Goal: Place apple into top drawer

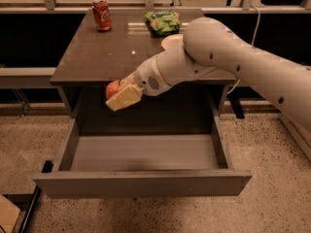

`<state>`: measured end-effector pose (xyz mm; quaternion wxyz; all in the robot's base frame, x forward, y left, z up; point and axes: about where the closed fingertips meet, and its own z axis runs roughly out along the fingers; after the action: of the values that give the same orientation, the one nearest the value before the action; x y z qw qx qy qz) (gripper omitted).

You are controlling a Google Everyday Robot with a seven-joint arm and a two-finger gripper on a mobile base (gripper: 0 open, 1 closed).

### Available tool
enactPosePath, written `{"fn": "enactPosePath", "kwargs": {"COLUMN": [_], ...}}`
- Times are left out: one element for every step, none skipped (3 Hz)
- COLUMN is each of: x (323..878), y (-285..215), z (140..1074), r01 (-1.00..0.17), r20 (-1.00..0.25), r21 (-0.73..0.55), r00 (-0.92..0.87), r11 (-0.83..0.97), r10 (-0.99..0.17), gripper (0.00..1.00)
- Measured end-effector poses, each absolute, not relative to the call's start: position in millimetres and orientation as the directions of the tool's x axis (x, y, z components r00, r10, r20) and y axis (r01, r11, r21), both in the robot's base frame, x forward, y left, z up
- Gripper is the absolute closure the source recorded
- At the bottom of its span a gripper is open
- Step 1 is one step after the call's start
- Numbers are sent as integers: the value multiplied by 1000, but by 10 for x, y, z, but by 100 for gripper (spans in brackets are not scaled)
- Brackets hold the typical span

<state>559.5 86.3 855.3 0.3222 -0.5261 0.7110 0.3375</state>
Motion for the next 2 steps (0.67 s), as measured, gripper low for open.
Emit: {"fn": "enactPosePath", "kwargs": {"x": [5568, 5530], "y": [916, 972], "z": [8278, 7916], "r01": [-969, -967], "r20": [-817, -830], "r21": [135, 134], "r00": [-227, -229], "r11": [207, 217], "r10": [-530, -508], "gripper": [100, 100]}}
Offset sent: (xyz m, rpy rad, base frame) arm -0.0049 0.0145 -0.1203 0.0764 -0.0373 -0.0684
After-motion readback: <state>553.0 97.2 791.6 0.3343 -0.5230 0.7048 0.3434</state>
